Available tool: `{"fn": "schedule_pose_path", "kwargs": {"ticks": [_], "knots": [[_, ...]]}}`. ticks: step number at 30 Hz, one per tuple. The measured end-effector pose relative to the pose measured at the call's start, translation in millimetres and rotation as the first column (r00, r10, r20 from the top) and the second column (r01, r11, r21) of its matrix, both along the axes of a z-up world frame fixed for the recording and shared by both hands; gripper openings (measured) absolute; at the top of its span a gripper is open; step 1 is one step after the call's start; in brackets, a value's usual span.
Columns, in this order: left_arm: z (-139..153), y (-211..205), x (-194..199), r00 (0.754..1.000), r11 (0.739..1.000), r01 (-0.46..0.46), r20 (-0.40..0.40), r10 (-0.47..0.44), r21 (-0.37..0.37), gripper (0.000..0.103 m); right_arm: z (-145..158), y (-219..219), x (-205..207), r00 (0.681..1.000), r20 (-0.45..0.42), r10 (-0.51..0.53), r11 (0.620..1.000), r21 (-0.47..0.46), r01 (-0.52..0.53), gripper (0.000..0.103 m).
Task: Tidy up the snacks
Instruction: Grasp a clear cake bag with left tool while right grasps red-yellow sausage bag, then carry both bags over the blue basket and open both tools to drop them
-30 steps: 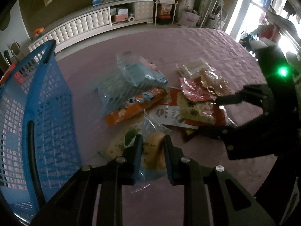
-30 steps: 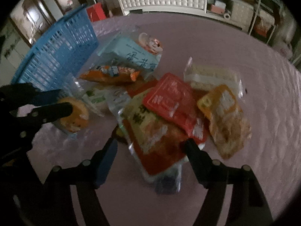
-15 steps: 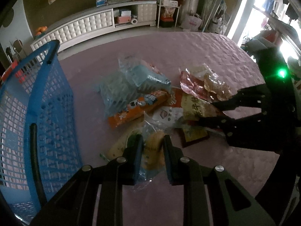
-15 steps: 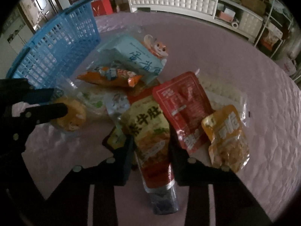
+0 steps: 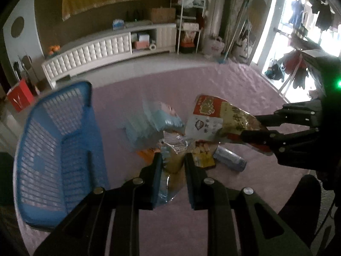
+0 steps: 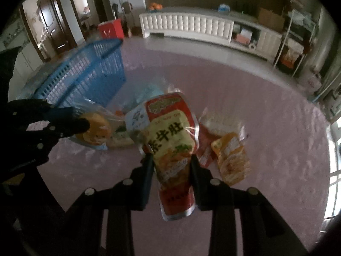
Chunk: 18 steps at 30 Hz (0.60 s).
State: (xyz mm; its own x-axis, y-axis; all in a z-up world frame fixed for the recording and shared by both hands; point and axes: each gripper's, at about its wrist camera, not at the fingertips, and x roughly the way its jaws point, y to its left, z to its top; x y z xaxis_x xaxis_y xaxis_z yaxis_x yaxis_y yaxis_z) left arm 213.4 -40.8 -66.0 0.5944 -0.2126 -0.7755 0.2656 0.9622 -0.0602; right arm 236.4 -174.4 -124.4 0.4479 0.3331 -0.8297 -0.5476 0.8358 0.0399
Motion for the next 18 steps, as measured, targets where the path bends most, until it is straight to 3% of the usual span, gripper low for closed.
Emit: {"fn": "schedule_pose_path", "kwargs": {"ticks": [11,18], "knots": [[75.2,51.1,-28.0,0.992,0.999,-0.04,0.12,0.036,0.029,0.019,74.2,36.2,-27.1,0.989,0.148,0.005,0.999,0.031,-0.01,0.037],[89.4,105.4,-27.6,0.986,0.994,-0.108,0.134,0.102,0.033,0.019,91.1,82.9,-24.7,0.983,0.18,0.039,0.997,0.056,-0.05,0.037]]}}
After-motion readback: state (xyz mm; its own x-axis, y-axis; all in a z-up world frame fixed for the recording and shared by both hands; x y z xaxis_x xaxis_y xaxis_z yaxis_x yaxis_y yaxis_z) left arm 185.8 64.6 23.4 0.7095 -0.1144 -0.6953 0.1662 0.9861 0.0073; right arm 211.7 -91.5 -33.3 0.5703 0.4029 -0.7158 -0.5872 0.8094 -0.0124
